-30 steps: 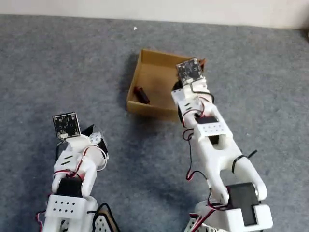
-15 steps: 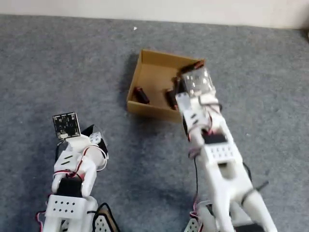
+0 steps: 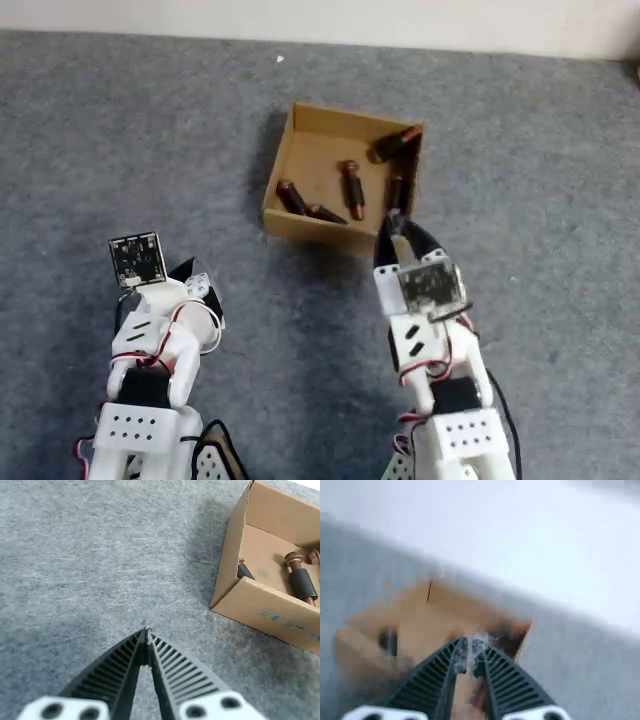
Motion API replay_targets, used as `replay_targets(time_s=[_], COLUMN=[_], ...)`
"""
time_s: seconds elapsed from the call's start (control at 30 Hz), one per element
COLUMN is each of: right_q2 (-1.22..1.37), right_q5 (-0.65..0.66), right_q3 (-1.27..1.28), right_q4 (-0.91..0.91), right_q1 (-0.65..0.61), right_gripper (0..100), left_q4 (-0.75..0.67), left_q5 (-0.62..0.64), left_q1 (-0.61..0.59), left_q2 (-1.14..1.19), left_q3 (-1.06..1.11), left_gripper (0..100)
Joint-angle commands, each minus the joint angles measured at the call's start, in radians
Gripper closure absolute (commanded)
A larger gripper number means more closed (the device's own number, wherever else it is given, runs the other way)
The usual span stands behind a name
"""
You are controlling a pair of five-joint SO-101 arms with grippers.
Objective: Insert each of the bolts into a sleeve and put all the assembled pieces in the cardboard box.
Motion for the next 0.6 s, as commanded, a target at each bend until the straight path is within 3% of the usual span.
replay_targets(time_s=[0.0, 0.17, 0.37, 0.57], right_q2=[-0.150, -0.295, -0.364, -0.360], right_q5=[0.003, -0.149, -0.241, -0.310], right_q3=[0.127, 0.150, 0.150, 0.150], right_q4=[0.028, 0.176, 0.318, 0.489], right_q1=[0.015, 0.059, 0.090, 0.087], right_gripper=[99.4, 99.4, 99.4, 99.4], left_q4=[-0.006, 0.021, 0.216, 0.236], left_q5=[-0.009, -0.009, -0.002, -0.008], left_q1=[-0.010, -0.054, -0.094, -0.090], left_q2=[-0.012, -0.143, -0.352, -0.346], left_q3=[0.022, 0.030, 0.022, 0.022], left_gripper=[99, 99, 99, 99])
